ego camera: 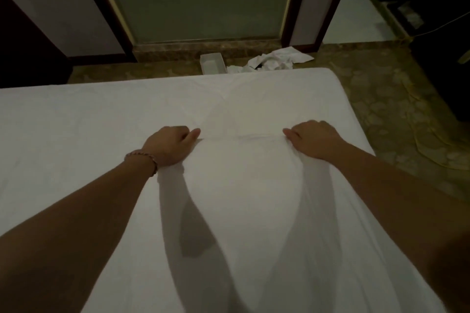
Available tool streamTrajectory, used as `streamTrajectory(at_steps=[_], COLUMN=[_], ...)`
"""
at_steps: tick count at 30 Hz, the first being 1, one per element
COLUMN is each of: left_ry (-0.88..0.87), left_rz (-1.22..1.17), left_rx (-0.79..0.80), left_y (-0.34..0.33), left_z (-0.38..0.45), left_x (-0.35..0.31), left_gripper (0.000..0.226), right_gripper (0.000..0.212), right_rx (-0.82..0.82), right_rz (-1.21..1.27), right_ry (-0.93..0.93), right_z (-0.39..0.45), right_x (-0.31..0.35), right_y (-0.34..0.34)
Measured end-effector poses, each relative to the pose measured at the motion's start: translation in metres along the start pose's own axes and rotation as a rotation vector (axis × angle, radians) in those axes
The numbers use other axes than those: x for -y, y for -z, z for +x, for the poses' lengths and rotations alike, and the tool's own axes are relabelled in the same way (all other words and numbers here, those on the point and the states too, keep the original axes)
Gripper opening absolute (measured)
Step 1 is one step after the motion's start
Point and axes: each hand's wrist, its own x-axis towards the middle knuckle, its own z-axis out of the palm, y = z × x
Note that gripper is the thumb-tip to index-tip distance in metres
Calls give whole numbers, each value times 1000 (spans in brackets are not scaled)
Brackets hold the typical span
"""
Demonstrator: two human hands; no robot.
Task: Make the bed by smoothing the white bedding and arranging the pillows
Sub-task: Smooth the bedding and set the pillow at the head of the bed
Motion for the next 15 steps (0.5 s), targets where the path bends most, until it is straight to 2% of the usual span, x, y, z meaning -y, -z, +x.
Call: streamTrajectory(at_steps=[4, 7, 11, 15], left_ry=[-92, -86, 2, -44], left_rz=[-48, 68, 78, 213], left_rx=[-117, -61, -60, -107], left_y=[4, -10, -11, -4], left_z=[-16, -34, -41, -35], left_x=[-18, -39, -38, -35], left_gripper=[60, 63, 62, 69], right_gripper=[61, 74, 76, 76], right_rx=[-40, -19, -49, -25], right_rz=[189, 60, 15, -44], right_ry=[101, 180, 120, 124], right_z=[-6, -17, -25, -24], right_x=[62, 107, 106, 101], right_y=[17, 6, -2, 5])
